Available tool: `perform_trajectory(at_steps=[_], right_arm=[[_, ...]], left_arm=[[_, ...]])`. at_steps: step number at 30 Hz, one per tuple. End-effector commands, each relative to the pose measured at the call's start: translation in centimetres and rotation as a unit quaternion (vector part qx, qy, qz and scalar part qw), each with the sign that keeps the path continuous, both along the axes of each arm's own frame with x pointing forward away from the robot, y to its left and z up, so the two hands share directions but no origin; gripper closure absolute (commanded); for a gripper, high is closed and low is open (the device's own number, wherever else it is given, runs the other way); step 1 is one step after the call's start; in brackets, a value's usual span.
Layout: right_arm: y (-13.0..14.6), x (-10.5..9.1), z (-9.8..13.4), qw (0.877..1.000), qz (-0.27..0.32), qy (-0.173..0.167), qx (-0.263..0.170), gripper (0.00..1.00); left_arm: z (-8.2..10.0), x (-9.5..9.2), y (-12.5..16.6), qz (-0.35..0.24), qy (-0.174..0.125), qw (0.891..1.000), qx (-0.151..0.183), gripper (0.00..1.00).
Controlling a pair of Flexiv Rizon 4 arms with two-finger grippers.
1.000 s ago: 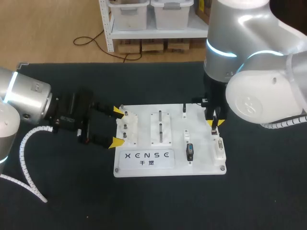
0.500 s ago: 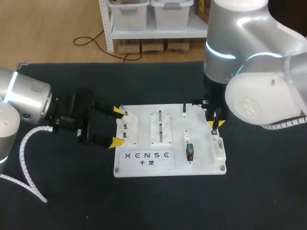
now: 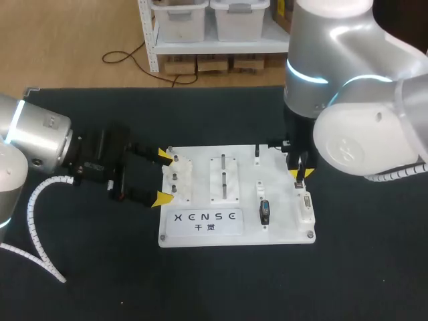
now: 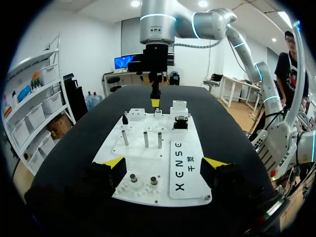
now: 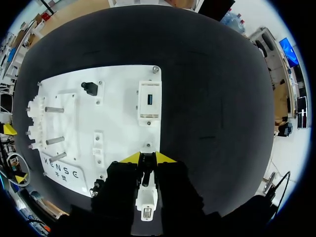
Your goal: Insert the Ethernet cable into its matching sockets.
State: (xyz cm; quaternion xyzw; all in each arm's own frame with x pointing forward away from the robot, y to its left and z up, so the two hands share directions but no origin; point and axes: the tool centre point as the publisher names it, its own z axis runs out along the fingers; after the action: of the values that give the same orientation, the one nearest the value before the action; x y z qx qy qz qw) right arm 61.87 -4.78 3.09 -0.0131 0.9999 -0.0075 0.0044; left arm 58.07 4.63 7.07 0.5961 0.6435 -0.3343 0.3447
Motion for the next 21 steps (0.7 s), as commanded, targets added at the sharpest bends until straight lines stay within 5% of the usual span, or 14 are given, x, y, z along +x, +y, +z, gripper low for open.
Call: perform_trajectory(at_steps=[1,21], right_arm=[[0.0,0.1,-0.4,1.0,0.0,0.001,0.0,1.0],[-0.3,-0.2,-1.9,1.0,-0.008,0.014,-0.006,1.0]], left_arm=[[-0.1,0.0,0.1,0.0,-0.002,1.0,-0.002,0.0],[-0.1,0.0,0.1,0.0,-0.002,1.0,-0.002,0.0]])
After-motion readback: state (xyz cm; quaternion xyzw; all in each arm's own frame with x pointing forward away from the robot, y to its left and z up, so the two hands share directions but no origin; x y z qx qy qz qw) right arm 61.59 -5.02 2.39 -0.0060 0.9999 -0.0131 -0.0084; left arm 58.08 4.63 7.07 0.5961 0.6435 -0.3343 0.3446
